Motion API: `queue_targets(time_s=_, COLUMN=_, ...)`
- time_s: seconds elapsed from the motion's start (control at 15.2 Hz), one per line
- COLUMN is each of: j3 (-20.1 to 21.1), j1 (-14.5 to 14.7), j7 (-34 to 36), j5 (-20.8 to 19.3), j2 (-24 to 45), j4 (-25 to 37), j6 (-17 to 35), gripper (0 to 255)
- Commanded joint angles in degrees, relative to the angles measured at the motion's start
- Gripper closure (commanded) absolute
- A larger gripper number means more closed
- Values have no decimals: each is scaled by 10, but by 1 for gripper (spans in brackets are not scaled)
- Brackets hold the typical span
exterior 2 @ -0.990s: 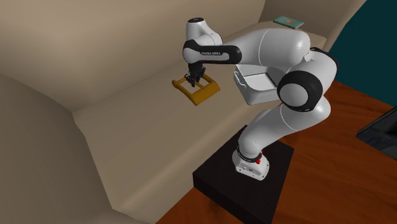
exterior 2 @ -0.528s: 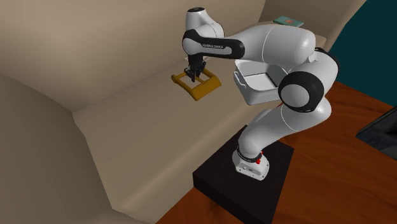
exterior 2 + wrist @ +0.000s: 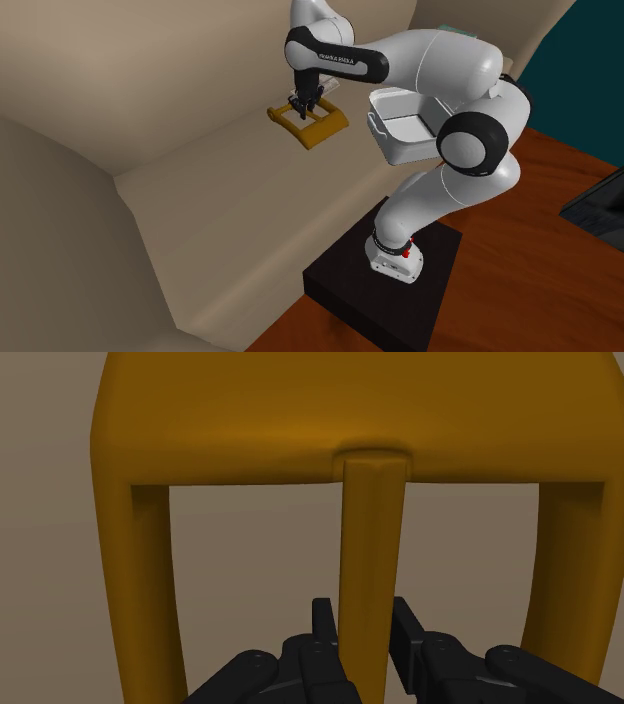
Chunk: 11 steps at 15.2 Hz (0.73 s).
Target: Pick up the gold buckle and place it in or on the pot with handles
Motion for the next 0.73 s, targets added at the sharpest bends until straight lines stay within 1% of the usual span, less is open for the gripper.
queue_targets(time_s=0.0, j3=0, j1=0, j7=0, j5=0, j2=1, j4=17, j6=-16, gripper=255)
queue_targets(time_s=0.66, j3=0, j1=1, j7=0, j5=1, j2=18, j4=110, j6=-93, gripper=255)
